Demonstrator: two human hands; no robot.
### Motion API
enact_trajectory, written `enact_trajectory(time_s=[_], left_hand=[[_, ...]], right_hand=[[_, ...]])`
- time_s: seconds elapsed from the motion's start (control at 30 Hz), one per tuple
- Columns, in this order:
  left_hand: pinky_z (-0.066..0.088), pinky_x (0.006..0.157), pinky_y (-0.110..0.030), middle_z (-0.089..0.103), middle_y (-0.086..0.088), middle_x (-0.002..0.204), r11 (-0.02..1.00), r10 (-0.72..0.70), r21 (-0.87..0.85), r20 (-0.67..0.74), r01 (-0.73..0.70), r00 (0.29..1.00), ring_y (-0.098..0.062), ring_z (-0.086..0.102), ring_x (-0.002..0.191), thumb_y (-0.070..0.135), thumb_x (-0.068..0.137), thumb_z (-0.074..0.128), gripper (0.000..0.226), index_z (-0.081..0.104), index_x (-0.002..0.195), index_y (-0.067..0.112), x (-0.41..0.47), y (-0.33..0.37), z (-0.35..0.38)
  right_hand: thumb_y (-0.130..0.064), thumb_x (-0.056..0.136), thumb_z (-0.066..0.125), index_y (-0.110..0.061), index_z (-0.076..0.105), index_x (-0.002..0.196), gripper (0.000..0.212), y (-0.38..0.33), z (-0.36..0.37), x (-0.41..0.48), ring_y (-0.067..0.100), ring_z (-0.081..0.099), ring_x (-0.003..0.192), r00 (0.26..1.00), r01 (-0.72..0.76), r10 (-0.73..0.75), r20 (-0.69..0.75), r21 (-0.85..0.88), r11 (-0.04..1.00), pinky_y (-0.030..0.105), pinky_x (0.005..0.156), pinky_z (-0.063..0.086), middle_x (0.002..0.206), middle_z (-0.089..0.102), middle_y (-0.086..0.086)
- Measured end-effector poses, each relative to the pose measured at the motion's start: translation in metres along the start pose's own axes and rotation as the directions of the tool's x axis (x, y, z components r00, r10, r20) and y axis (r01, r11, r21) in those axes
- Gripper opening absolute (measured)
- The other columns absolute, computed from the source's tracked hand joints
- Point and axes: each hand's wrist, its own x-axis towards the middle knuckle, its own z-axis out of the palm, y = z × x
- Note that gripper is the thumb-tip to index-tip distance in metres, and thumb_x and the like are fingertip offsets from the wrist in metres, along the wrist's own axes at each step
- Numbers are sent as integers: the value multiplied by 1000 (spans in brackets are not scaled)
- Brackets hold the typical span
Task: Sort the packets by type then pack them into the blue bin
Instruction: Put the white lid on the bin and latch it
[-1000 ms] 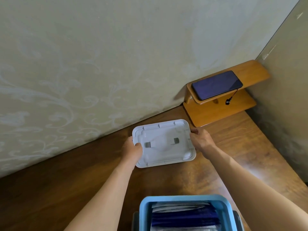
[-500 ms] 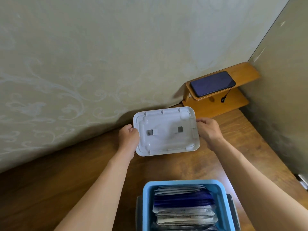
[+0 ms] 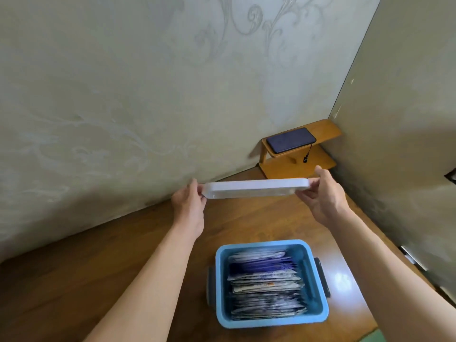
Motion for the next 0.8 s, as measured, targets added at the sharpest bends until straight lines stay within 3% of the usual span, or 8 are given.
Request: enact_trajectory(time_s=[0.07, 0.13, 0.33, 0.4, 0.47, 0.57, 0.67, 0.8], left_hand=[[55, 99, -41, 65, -12, 101, 994, 18, 111, 8, -18, 1000, -30, 66, 103, 9, 97, 68, 6, 63, 93, 11, -7, -5, -10], [54, 96, -41, 63, -13, 104, 982, -5, 188, 10, 4, 1000, -30, 63, 104, 2, 89, 75, 16, 64, 97, 11, -15, -12, -21], [47, 93, -30, 62, 1, 117, 886, -83, 463, 99, 27, 992, -17, 58, 111, -7, 88, 71, 48, 61, 133, 8, -52, -43, -55], [47, 85, -26, 61, 9, 99, 846, -90, 533, 144, -1, 986, -11, 58, 99, -8, 90, 68, 38, 66, 123, 11, -65, -55, -64], [45, 71, -19, 58, 15, 84, 818, -78, 575, 162, -30, 984, -4, 56, 83, -9, 92, 64, 32, 68, 96, 23, -77, -68, -69], [36, 63, -19, 48, 13, 73, 761, -70, 648, 140, -38, 988, -4, 45, 68, -6, 92, 61, 44, 50, 69, 29, -84, -85, -78], [32, 66, -29, 40, 8, 77, 668, -57, 740, 155, -78, 986, -16, 38, 78, -4, 86, 55, 37, 44, 64, 24, -87, -101, -84], [33, 74, -30, 38, 14, 79, 599, -6, 786, 196, -153, 981, -15, 38, 87, -1, 87, 57, 48, 36, 68, 38, -93, -109, -87]], right_hand=[[-28, 103, 58, -7, 65, 87, 27, 3, -11, -12, 19, 65, 82, 998, 52, -48, 27, -179, 982, 27, 72, 59, 86, 65, 10], [-19, 95, 69, -4, 68, 100, 16, 11, -21, -21, 21, 65, 84, 991, 130, -111, 72, -375, 918, 32, 72, 61, 98, 67, 16], [0, 88, 71, -8, 63, 124, 38, 46, -57, -54, 27, 70, 99, 976, 158, -69, 206, -460, 874, 46, 85, 61, 110, 70, 6], [4, 86, 70, -10, 62, 129, 46, 61, -70, -61, 25, 69, 102, 968, 167, -47, 248, -485, 858, 43, 84, 61, 114, 71, 3], [2, 85, 71, -13, 62, 131, 50, 78, -82, -63, 22, 68, 104, 969, 181, -56, 240, -538, 823, 43, 87, 61, 116, 70, 1], [-4, 83, 72, -18, 65, 126, 46, 96, -93, -65, 21, 68, 103, 977, 184, -76, 198, -610, 771, 48, 91, 59, 115, 71, 0], [-9, 81, 70, -20, 67, 117, 37, 105, -97, -68, 21, 69, 98, 982, 178, -88, 166, -666, 724, 49, 87, 60, 106, 72, -4], [-10, 80, 65, -20, 69, 105, 26, 108, -99, -73, 25, 68, 86, 986, 157, -69, 149, -731, 664, 45, 68, 61, 96, 71, 1]])
